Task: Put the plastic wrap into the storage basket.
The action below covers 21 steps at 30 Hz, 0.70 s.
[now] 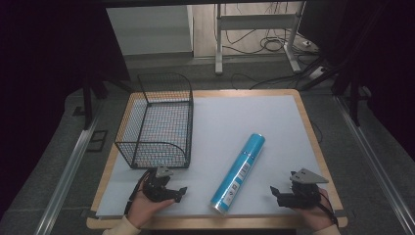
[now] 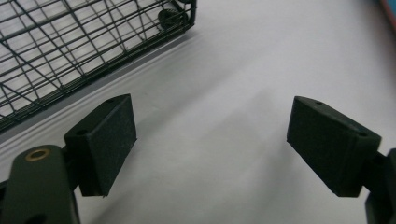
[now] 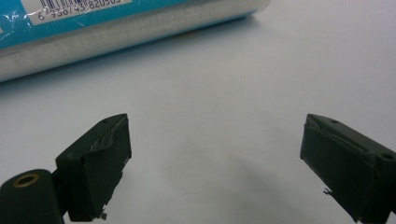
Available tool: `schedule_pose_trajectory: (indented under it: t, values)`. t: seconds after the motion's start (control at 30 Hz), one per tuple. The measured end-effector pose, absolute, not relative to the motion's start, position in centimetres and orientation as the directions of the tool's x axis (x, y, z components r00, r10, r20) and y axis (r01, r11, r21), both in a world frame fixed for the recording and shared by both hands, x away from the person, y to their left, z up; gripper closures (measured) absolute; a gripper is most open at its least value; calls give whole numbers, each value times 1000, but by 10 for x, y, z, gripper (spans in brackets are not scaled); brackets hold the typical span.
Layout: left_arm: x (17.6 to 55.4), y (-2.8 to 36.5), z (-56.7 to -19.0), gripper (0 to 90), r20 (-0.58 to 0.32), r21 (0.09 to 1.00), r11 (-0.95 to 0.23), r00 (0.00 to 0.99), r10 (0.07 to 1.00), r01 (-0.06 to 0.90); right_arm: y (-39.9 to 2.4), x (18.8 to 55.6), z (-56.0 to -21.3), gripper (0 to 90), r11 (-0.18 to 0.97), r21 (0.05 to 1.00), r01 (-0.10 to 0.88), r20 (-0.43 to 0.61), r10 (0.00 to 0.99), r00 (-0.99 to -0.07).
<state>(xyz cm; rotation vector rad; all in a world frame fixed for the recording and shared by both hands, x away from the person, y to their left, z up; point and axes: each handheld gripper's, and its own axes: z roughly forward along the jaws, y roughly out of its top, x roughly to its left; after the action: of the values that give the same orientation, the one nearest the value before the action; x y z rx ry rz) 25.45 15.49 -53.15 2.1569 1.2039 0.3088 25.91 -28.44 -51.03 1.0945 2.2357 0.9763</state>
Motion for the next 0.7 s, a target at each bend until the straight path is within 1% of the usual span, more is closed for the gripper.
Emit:
schedule_pose_trajectory:
  t: [0.13,0.4,0.5,0.7]
  values:
    - [253,154,-529,158,-104,639,-359,539,836,680,-287,260,-511,93,429,762,485,-101,819,-565]
    - [251,149,-521,158,-86,645,-373,548,832,667,-290,261,-511,97,421,762,491,-108,831,-546]
    - [254,147,-517,158,-92,643,-362,537,838,675,-290,262,-513,98,431,756,492,-118,829,-546]
    - [252,142,-513,160,-96,652,-363,547,832,666,-293,264,-514,98,430,756,494,-123,834,-538]
